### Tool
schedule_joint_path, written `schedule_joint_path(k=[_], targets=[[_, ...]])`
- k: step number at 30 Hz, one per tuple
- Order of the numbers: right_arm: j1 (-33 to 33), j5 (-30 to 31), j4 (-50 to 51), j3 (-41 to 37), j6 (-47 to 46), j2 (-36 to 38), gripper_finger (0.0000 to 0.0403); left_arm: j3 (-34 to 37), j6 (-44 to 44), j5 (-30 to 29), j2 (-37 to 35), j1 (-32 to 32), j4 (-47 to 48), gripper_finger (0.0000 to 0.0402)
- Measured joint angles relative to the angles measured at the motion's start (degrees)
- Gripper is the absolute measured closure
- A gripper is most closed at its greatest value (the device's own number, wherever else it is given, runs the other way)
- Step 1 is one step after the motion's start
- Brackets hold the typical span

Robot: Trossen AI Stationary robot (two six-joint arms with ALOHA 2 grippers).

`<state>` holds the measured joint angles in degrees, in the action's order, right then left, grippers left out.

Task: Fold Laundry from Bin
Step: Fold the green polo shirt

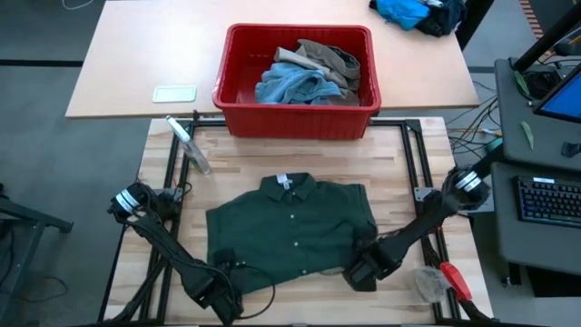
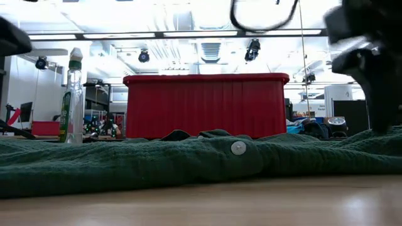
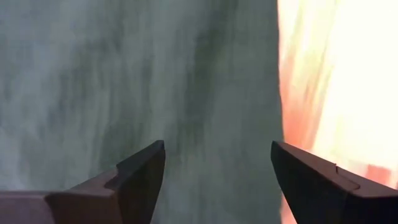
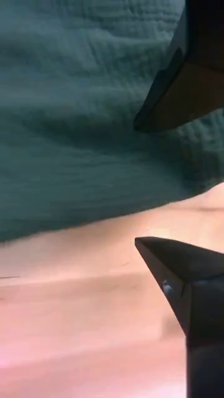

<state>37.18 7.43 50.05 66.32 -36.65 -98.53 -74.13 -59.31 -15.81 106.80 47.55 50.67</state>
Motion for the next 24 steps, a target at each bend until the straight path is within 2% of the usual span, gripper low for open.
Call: schedule_joint_path(k=[3, 7, 12, 17, 21, 24], targets=[[0.72, -0.15, 4.59, 1.19, 2.1, -3.73, 0.0099, 0.0, 0.83, -4.17, 0.0, -0.11, -0.04, 0.0131], [0.68, 0.04, 7.65, 2.01, 0.15, -7.06, 0.0087, 0.0, 2.9, -11.48, 0.0, -0.84, -0.1, 0.0136], [0.21, -0.2, 6.93, 2.08, 1.73, -8.01, 0.0108, 0.0, 7.04, -18.58, 0.0, -3.54, -1.66, 0.0141], [-0.51, 3.07, 5.78, 1.73, 4.6, -6.48, 0.0188, 0.02, 13.82, -24.14, 0.0, -6.54, -7.3, 0.0149], [-1.32, 13.39, 2.49, 1.52, 6.99, -6.09, 0.0286, 0.36, 22.09, -28.24, 0.0, -8.29, -16.03, 0.0155], [-0.99, 16.97, 1.04, 1.58, 9.5, -5.94, 0.0366, 0.47, 26.89, -28.25, 0.0, -9.55, -21.9, 0.0158]])
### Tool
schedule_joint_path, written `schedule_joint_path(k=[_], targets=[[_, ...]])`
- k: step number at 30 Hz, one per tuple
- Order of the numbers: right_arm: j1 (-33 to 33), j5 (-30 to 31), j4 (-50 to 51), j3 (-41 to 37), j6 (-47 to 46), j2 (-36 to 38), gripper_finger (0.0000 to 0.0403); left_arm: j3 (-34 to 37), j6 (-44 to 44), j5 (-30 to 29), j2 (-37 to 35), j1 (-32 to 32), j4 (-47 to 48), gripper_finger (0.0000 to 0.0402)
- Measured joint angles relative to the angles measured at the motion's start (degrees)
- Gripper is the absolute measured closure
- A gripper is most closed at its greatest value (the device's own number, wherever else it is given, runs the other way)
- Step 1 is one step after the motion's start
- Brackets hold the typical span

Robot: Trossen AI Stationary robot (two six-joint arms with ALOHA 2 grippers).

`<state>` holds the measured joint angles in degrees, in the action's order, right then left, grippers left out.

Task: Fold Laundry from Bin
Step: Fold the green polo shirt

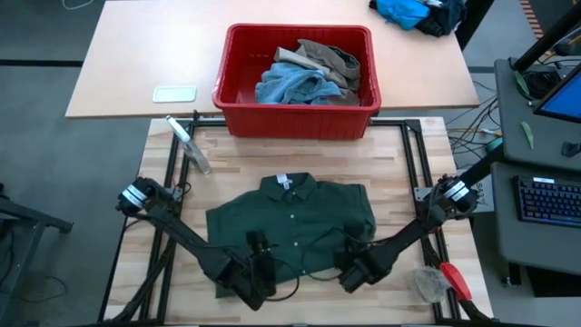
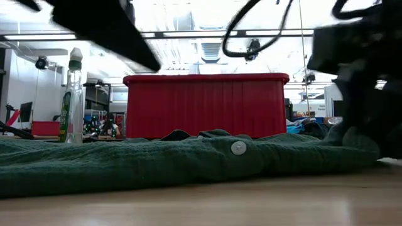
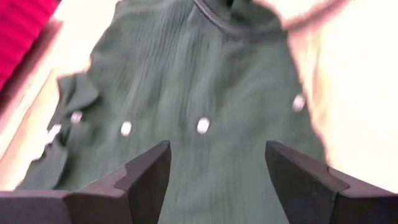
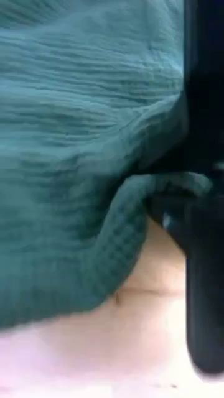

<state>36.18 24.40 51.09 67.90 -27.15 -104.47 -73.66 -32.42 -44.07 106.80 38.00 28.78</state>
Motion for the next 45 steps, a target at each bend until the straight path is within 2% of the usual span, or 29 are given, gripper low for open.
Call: schedule_joint_path(k=[2, 8, 13, 21, 26, 39, 42, 45], targets=[[-0.27, 2.96, -0.93, 0.37, 1.32, 0.0, 0.0383, 0.24, 2.1, -0.01, 0.0, -0.87, -3.8, 0.0158], [-0.89, 8.89, -1.48, 4.41, 2.31, 0.0, 0.0392, 0.43, 4.05, -0.49, 0.0, -2.96, -8.66, 0.0158], [-2.08, 13.45, -7.23, 7.72, 7.12, 0.0, 0.0393, 2.47, 4.73, -0.47, 0.0, -3.68, -13.4, 0.0158], [-4.99, 13.25, -22.17, 9.7, 18.37, -0.21, 0.0393, 8.68, 4.85, 0.7, 0.0, -3.7, -27.05, 0.0158], [-6.46, 12.96, -23.97, 10.09, 20.66, -0.62, 0.0393, 11.34, 4.52, 1.13, 0.0, -3.98, -34.68, 0.0159], [-6.99, 13.03, -28.29, 10.6, 22.1, -0.61, 0.0393, 12.45, 1.54, 1.06, 0.0, -6.08, -36.86, 0.016], [-7.01, 13.1, -30.0, 10.6, 22.75, -0.61, 0.0393, 12.45, 1.84, 1.14, 0.0, -6.1, -36.87, 0.0169], [-7.17, 13.07, -32.96, 10.6, 26.76, -0.61, 0.0393, 12.44, 3.02, 3.6, -0.28, -5.82, -34.78, 0.0183]])
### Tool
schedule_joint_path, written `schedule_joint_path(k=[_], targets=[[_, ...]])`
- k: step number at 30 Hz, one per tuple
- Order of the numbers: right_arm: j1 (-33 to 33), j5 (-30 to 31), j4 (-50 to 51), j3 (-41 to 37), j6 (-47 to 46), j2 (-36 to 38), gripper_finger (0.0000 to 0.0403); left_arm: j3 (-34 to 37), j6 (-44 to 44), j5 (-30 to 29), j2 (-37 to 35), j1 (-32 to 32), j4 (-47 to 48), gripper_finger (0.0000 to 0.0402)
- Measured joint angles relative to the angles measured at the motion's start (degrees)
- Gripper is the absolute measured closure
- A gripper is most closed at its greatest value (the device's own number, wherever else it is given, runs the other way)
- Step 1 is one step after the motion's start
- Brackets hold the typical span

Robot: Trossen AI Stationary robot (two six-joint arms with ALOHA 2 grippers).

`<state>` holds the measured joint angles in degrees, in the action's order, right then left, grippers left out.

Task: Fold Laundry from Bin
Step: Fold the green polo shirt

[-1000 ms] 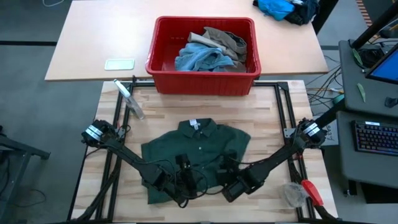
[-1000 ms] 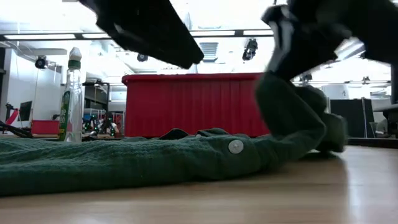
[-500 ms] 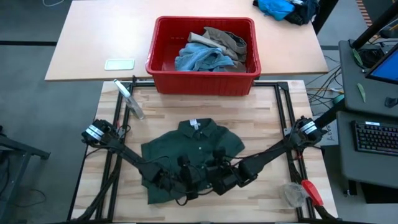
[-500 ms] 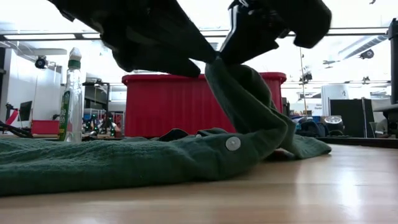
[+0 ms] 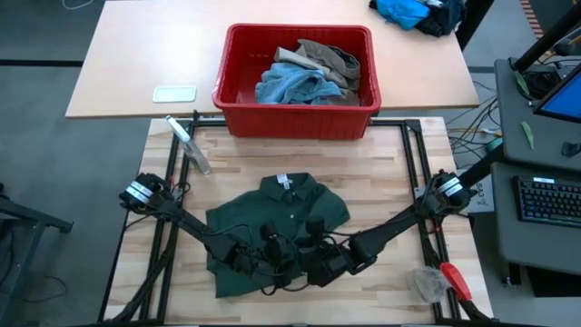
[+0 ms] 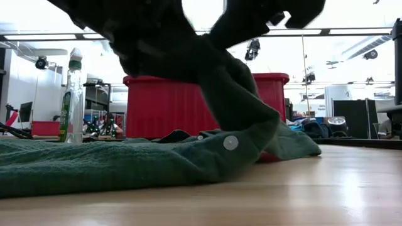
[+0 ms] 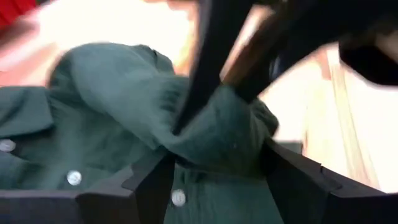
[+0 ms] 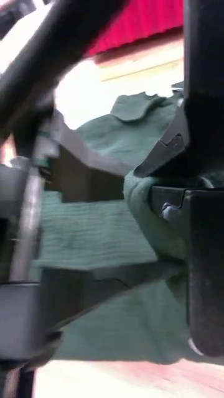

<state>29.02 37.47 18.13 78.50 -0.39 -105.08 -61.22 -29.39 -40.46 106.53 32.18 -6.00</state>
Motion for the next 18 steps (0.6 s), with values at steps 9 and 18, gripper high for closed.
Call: schedule_joint_path(k=[9, 18], targets=[[-1.91, 0.13, -11.26, 0.0, 10.13, 0.0, 0.0393, -0.01, -11.21, 5.14, -10.04, 5.93, 22.19, 0.0207], [-4.19, -0.18, -17.32, 0.02, 16.39, 0.06, 0.0393, 0.01, -37.78, 7.13, -16.37, 18.38, 51.05, 0.0208]])
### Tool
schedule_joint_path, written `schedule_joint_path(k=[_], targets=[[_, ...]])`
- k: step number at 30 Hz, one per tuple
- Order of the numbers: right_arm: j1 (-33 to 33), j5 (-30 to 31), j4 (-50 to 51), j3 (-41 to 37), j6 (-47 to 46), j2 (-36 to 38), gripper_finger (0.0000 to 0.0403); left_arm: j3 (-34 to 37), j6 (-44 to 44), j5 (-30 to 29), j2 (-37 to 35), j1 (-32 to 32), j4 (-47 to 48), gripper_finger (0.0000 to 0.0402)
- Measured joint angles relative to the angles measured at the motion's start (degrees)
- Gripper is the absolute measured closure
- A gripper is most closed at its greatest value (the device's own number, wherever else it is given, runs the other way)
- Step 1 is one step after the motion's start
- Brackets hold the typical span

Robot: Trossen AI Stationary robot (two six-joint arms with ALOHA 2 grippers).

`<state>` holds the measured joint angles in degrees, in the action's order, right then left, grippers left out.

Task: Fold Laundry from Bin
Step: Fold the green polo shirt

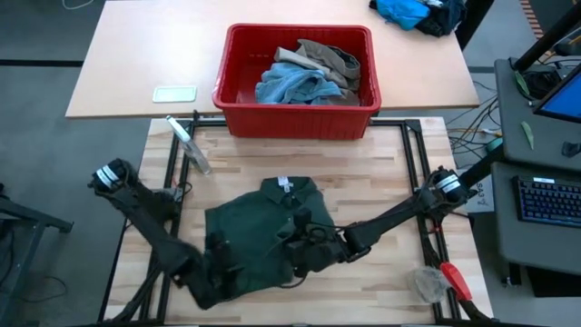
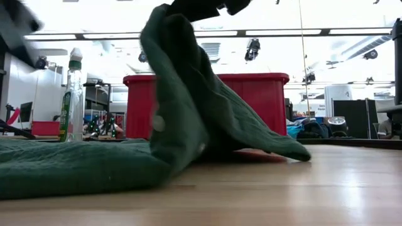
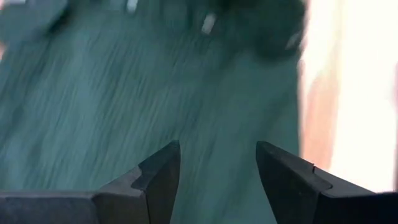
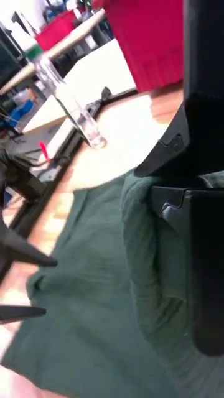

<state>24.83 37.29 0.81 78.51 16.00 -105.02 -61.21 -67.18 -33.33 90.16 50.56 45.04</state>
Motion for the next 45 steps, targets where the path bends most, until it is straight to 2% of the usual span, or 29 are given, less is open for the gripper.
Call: schedule_joint_path(k=[4, 8, 14, 22, 28, 33, 39, 45], targets=[[-0.9, -1.69, -3.27, -0.01, 2.07, 0.01, 0.0394, 1.11, -13.2, 0.68, 2.47, 4.97, 6.38, 0.0208], [-1.06, -3.34, -4.05, 0.01, 2.09, 0.01, 0.0394, 2.37, -23.6, 2.97, 5.06, 8.58, 6.82, 0.0208], [-1.17, -5.78, -4.16, 0.01, 2.62, 0.01, 0.0394, 3.88, -33.04, 6.71, 9.45, 11.47, 7.02, 0.0208], [-1.28, -6.96, -6.75, 0.01, 4.43, 0.01, 0.0394, 4.12, -36.51, 6.7, 14.93, 11.55, 6.27, 0.0208], [-2.28, -14.5, -11.56, 0.01, 4.65, 0.01, 0.0394, 4.18, -39.54, 2.58, 16.38, 11.55, 5.57, 0.0208], [-2.84, -16.51, -15.7, 0.01, 5.85, 0.01, 0.0394, 4.28, -40.09, -2.54, 16.52, 11.38, 4.14, 0.0208], [-3.36, -27.36, -21.76, 0.01, 5.68, -0.63, 0.0394, 4.31, -40.11, -3.29, 16.56, 10.99, 4.0, 0.0208], [-3.76, -28.85, -26.26, 0.01, 5.93, -3.78, 0.0394, 4.31, -40.15, -3.81, 16.56, 10.94, 3.87, 0.0208]])
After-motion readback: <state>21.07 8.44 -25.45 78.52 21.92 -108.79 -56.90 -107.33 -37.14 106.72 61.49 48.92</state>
